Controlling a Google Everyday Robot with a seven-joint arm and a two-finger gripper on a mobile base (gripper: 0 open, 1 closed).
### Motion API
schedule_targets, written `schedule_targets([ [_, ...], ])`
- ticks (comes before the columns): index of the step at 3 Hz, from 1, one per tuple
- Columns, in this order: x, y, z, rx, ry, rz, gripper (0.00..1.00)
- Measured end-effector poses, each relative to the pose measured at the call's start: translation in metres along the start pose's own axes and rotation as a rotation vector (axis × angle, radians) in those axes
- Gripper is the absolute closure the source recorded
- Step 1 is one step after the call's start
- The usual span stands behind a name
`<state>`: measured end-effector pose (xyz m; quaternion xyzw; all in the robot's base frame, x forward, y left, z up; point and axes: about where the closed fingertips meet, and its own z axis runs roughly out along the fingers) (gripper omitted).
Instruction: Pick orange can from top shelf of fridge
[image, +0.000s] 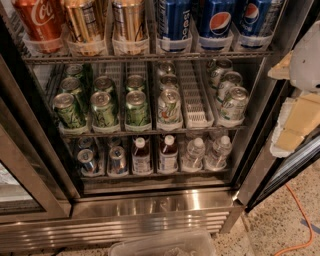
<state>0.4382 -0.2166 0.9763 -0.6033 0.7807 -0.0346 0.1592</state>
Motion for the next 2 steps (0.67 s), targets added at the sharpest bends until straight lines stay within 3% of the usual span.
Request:
schedule_targets([
  [2, -0.0032, -0.0001, -0.0015, 0.01, -0.03, 0.013, 0.0],
])
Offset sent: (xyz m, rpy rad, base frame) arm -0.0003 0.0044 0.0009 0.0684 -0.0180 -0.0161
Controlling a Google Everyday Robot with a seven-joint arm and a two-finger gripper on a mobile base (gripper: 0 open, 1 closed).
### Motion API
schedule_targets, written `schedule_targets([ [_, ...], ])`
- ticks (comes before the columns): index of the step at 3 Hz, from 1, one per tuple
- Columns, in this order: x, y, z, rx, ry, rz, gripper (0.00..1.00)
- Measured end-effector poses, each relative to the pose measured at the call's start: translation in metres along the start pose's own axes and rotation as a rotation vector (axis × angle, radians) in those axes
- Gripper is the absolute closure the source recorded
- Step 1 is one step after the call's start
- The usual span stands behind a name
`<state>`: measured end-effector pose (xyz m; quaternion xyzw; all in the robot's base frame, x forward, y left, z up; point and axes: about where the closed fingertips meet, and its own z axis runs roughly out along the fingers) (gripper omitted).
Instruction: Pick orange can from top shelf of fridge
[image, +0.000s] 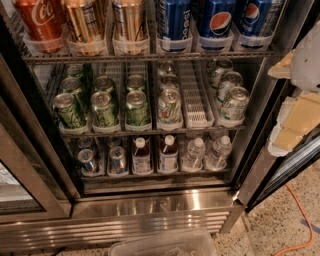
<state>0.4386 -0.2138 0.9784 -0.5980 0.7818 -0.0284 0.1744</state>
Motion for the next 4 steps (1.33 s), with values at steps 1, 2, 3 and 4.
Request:
schedule_targets([
  [1, -0.005, 0.004, 0.003, 0.006, -0.101, 0.081, 0.0],
  [2, -0.028, 0.009, 0.006, 0.007, -0.227, 0.14, 0.0],
  [3, -0.051, 0.007, 0.006, 0.024, -0.339, 0.171, 0.0],
  [4, -0.051, 0.007, 0.006, 0.024, -0.339, 0.171, 0.0],
])
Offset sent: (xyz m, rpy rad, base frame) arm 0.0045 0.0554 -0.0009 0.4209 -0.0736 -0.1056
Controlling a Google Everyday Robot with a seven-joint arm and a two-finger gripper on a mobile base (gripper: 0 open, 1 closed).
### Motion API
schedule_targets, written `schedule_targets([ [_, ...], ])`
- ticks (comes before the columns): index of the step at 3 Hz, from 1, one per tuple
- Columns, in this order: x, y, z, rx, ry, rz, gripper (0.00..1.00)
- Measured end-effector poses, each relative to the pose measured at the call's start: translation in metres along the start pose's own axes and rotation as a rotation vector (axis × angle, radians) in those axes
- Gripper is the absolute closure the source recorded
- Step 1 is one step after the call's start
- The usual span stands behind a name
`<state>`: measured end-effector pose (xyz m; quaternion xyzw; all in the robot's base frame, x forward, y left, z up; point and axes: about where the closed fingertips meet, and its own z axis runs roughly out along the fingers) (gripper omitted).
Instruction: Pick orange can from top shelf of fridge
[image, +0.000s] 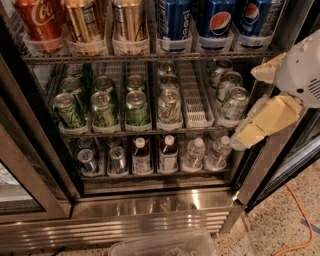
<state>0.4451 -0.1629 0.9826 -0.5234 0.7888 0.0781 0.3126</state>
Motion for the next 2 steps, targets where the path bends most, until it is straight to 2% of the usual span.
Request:
schedule_targets([
  [1, -0.008, 0.006, -0.001, -0.009, -0.049, 0.002, 0.0],
  [2, -0.027, 0.02, 0.002, -0.008, -0.163, 0.052, 0.0],
])
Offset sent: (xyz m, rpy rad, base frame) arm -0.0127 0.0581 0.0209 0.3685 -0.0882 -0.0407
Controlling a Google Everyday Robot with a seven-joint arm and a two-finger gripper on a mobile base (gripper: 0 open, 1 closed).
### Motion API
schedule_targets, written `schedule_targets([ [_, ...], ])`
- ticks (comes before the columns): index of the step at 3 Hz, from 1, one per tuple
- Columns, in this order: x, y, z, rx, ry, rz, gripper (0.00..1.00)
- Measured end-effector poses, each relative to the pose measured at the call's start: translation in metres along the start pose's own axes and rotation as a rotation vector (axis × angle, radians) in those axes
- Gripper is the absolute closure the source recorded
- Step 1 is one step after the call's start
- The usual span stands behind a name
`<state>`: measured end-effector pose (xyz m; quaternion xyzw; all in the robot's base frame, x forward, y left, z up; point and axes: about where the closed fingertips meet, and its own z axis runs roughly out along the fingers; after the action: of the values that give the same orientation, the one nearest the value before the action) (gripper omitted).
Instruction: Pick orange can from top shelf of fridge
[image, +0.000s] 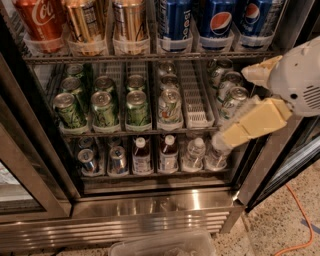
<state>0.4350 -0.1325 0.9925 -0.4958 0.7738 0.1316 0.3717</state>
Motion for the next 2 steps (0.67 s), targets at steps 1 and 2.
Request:
schedule_targets([
  [1, -0.025, 0.009, 0.017, 0.004, -0.137, 0.067, 0.0],
  [2, -0.048, 0.01, 0.04, 0.017, -0.251, 0.118, 0.0],
])
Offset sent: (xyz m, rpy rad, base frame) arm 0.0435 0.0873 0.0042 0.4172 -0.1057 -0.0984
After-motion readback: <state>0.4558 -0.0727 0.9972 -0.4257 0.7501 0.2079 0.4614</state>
